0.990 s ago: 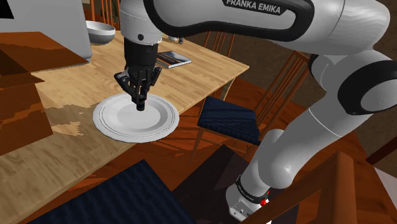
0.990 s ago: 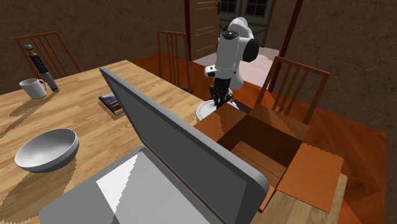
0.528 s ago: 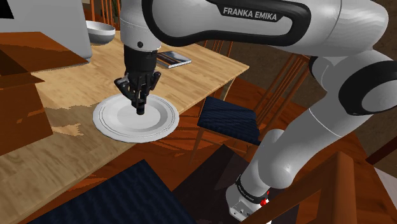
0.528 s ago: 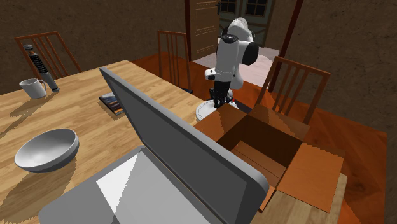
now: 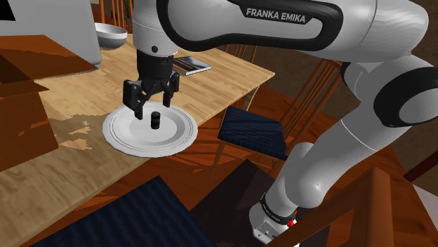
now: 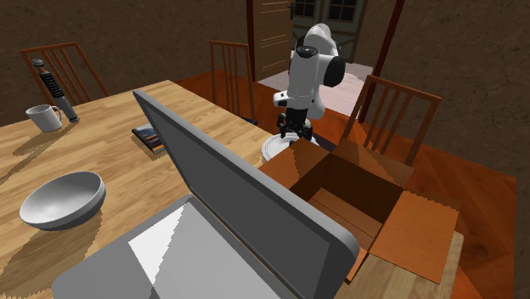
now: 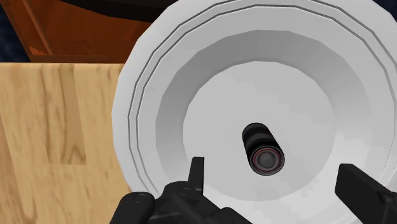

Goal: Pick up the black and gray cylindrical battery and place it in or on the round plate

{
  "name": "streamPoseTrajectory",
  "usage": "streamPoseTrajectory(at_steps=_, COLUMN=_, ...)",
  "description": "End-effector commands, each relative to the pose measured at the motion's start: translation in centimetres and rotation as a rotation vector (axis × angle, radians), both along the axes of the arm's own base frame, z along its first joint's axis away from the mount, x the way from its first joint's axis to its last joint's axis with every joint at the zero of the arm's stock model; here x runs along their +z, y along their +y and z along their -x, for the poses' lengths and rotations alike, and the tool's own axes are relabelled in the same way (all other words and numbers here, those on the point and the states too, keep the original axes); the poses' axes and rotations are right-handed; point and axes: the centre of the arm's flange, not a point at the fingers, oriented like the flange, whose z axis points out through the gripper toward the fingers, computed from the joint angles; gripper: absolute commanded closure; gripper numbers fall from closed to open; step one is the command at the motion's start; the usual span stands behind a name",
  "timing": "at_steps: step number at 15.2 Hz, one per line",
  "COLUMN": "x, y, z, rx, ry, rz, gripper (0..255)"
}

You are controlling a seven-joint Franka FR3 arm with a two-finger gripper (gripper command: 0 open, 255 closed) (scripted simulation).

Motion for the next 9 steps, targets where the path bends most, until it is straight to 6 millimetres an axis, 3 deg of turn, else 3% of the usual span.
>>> streamPoseTrajectory(at_steps=1, x=0.0, y=0.0, z=0.0, rx=0.0, ry=0.0, rz=0.0, gripper=0)
streamPoseTrajectory(at_steps=5, x=5.0, y=0.2, z=0.2, rx=0.0, ry=0.0, rz=0.0, gripper=0)
streamPoseTrajectory(at_steps=9, x=5.0, y=0.2, z=0.2, rx=0.0, ry=0.0, rz=0.0, gripper=0)
